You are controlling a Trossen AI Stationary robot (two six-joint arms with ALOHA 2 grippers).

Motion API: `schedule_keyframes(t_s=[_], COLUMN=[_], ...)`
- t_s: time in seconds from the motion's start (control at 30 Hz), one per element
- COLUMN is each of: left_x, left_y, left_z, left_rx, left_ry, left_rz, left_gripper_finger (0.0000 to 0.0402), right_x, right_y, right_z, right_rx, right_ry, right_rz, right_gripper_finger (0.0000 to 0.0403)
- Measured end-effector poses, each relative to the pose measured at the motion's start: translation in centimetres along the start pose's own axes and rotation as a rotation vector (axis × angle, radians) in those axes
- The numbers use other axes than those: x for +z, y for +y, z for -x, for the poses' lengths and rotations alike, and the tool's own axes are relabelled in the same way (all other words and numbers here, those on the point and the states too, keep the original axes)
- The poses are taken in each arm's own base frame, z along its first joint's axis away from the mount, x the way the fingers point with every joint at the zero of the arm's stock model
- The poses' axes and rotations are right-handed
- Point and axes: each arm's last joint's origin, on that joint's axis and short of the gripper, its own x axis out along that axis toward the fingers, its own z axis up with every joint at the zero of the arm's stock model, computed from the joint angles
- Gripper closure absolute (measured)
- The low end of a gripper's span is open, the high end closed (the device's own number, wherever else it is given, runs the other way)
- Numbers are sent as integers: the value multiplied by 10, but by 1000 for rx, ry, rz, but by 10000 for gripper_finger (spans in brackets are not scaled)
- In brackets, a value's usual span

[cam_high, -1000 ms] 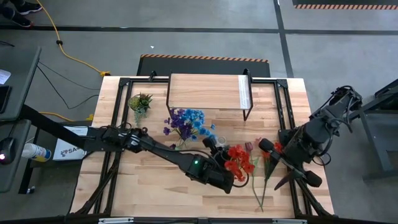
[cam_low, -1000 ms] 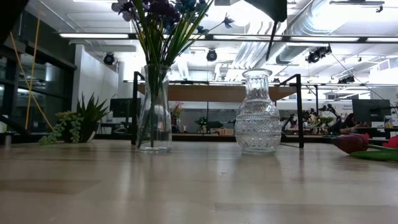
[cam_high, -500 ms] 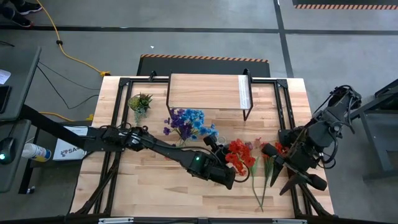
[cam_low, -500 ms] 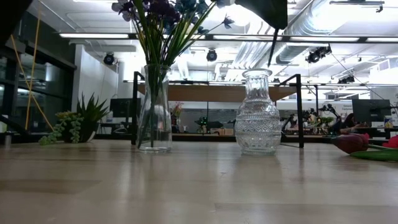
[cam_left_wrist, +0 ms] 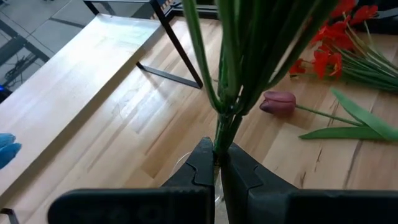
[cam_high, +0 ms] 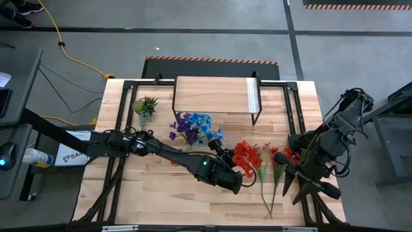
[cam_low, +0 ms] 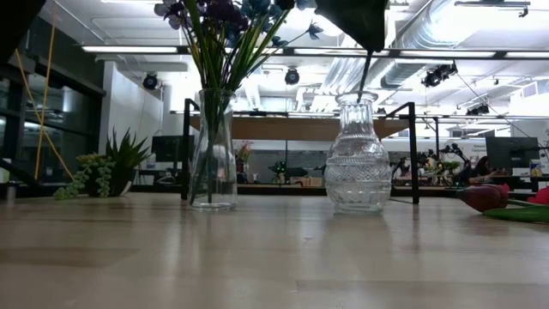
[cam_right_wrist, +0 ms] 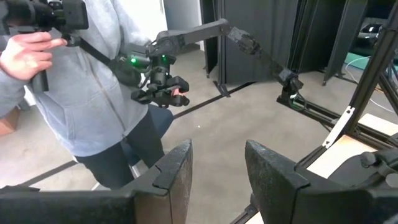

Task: Pick and place flowers into a vace then onto a shelf
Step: Put the left red flower into the right transparent crystal vase

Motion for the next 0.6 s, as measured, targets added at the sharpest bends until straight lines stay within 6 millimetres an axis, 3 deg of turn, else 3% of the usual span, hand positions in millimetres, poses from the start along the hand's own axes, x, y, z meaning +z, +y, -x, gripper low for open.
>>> schedule_keyframes(t_s=[0.6], left_x=[4], left_y=[0], left_z=[-5], left_rx=[-46], left_ry=[12], left_rz=[36], left_gripper_finger=[360], right_x=[0], right_y=[0], right_z=[0], right_rx=[0], right_ry=[5], right_rz=[-1], right_gripper_finger=[263])
